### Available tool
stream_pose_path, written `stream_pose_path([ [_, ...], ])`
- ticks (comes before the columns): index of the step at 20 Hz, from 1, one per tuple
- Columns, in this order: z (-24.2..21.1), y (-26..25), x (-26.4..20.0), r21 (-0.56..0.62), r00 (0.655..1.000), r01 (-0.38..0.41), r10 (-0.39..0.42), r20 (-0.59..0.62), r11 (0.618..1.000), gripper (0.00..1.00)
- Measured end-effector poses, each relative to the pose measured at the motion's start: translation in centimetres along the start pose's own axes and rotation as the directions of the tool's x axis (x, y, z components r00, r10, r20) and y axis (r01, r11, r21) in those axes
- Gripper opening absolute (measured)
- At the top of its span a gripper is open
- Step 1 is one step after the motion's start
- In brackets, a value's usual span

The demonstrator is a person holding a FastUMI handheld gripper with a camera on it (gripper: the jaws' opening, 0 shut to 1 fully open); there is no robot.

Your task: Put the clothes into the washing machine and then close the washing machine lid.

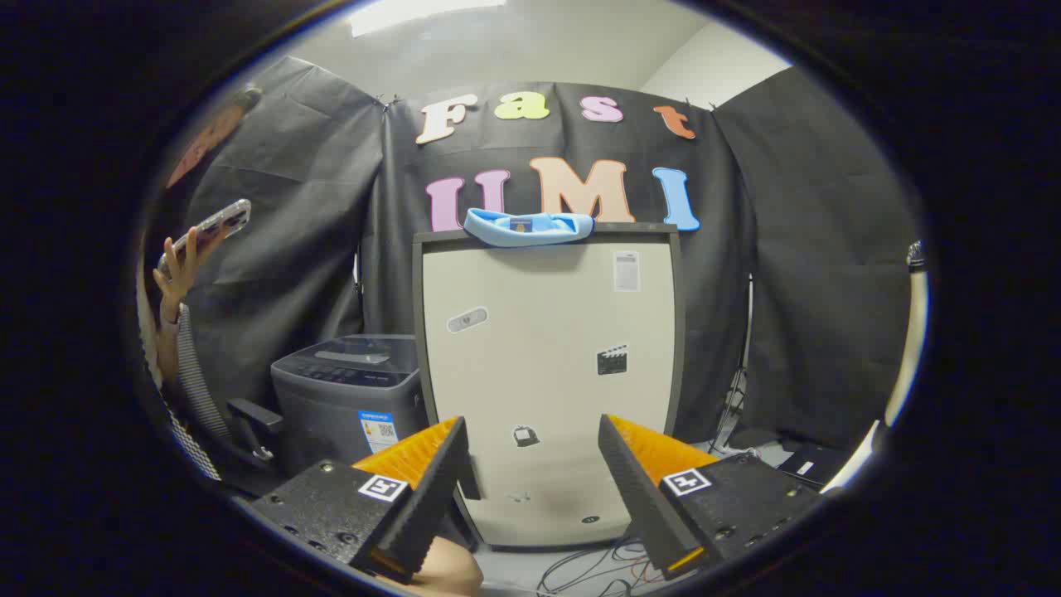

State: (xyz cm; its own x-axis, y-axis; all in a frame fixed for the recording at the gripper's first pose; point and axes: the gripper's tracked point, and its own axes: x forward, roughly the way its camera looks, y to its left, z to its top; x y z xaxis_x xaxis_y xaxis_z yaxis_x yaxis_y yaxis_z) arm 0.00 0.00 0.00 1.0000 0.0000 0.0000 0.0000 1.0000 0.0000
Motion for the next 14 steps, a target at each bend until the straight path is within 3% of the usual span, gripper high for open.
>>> stream_pose_path([
  [14,0.05,-0.4,-0.01,-0.001,1.0,0.026,-0.026,0.004,1.0,0.96],
])
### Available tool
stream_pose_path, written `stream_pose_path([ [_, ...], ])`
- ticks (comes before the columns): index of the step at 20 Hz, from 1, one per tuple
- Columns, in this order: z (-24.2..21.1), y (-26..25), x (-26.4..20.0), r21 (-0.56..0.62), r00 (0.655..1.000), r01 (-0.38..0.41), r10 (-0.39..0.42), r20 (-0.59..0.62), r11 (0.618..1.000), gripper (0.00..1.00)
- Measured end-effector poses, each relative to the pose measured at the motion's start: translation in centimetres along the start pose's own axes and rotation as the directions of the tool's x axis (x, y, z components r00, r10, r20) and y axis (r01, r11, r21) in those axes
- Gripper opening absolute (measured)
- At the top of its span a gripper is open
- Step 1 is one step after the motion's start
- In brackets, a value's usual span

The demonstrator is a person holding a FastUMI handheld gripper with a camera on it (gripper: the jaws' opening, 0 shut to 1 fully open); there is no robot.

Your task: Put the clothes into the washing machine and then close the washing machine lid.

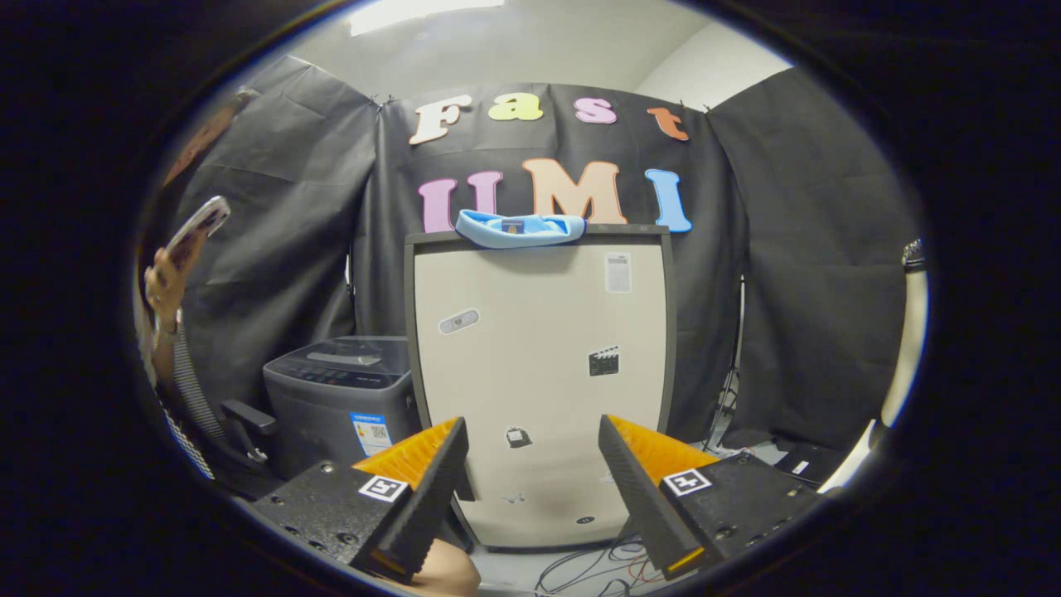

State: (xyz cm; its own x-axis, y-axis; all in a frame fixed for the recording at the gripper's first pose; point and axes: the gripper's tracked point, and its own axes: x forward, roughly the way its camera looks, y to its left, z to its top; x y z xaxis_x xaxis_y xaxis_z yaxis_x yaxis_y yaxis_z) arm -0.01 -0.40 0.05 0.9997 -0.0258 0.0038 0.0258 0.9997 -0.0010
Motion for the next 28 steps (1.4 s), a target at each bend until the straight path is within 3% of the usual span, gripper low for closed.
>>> stream_pose_path([
  [28,-0.04,0.21,-0.01,-0.003,1.0,-0.014,0.014,0.0,1.0,0.96],
])
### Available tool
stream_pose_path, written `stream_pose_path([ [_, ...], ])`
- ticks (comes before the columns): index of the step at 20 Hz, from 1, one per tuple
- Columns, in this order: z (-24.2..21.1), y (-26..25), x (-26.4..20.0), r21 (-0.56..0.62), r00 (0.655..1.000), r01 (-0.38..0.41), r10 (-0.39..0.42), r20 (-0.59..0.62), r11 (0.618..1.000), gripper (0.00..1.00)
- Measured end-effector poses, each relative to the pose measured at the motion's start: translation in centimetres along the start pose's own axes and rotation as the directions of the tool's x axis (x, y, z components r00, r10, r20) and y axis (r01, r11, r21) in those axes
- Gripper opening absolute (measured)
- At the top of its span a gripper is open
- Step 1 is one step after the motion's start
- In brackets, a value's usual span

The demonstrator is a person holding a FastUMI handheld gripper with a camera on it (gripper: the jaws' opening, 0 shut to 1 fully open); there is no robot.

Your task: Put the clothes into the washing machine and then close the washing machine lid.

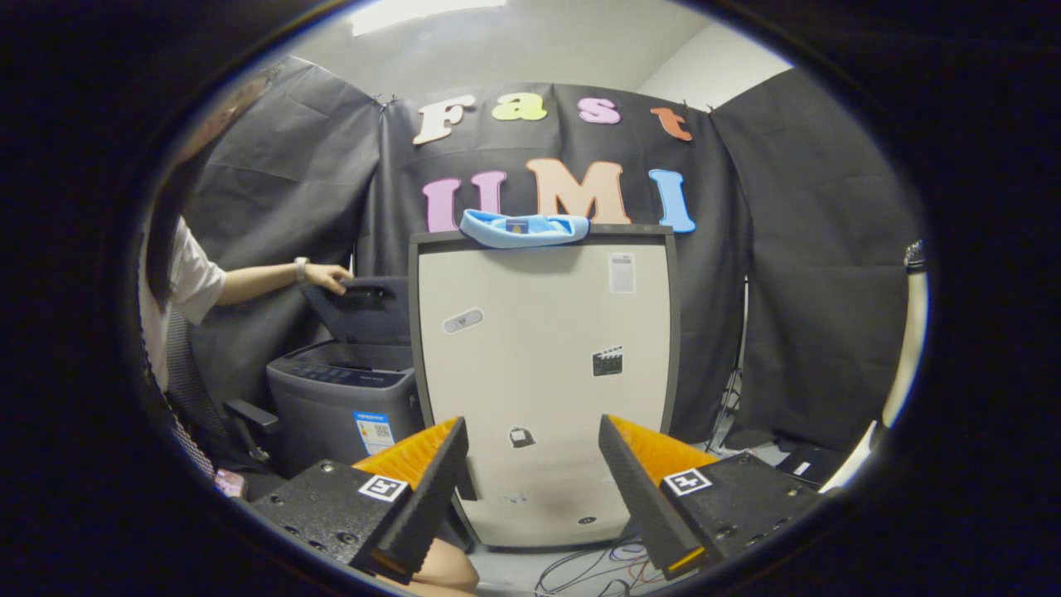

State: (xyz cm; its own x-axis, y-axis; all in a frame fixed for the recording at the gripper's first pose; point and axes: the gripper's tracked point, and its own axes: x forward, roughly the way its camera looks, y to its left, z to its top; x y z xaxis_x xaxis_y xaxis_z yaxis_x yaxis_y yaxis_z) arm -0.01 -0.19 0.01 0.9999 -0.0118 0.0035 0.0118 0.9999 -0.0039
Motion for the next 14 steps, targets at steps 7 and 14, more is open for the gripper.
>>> stream_pose_path([
  [7,-0.1,-0.5,0.2,0.008,1.0,0.02,-0.02,-0.008,1.0,0.96],
  [14,6.5,-0.9,3.3,0.001,0.985,0.141,-0.141,0.103,0.99,0.97],
])
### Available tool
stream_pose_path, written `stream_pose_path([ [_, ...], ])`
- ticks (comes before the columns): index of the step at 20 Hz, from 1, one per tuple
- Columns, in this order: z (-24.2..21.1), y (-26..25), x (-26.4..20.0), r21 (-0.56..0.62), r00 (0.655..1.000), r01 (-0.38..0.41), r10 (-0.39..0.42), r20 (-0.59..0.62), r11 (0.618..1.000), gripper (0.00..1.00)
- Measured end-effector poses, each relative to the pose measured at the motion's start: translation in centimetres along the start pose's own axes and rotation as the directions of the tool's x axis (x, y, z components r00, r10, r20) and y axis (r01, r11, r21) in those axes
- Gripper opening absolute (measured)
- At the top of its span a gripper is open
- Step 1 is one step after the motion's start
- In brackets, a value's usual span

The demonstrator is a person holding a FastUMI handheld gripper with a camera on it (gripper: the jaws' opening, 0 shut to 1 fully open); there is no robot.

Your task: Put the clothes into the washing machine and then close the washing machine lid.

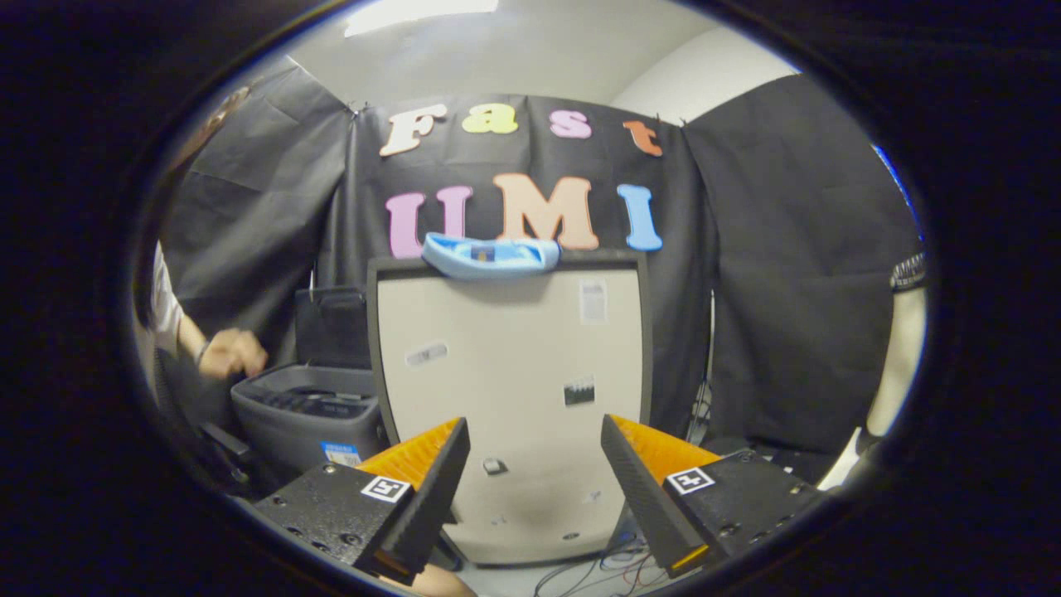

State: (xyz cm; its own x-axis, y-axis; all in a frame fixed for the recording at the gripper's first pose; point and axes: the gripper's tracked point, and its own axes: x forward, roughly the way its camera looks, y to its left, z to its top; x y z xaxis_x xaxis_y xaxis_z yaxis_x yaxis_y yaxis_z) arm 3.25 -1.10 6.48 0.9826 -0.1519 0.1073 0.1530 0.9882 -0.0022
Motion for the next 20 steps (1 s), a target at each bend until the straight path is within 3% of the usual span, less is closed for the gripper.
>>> stream_pose_path([
  [5,11.0,2.2,6.1,-0.058,1.0,0.013,-0.012,0.022,0.998,0.96],
  [8,16.9,4.1,10.5,-0.013,0.999,0.003,-0.003,0.037,1.0,0.96],
  [11,19.8,4.7,15.7,0.033,1.0,0.022,-0.022,0.007,0.999,0.96],
  [15,19.1,4.4,22.5,-0.011,0.992,0.061,-0.062,-0.109,0.998,0.96],
  [20,14.4,4.1,27.8,-0.056,0.944,0.101,-0.114,-0.311,0.993,0.97],
])
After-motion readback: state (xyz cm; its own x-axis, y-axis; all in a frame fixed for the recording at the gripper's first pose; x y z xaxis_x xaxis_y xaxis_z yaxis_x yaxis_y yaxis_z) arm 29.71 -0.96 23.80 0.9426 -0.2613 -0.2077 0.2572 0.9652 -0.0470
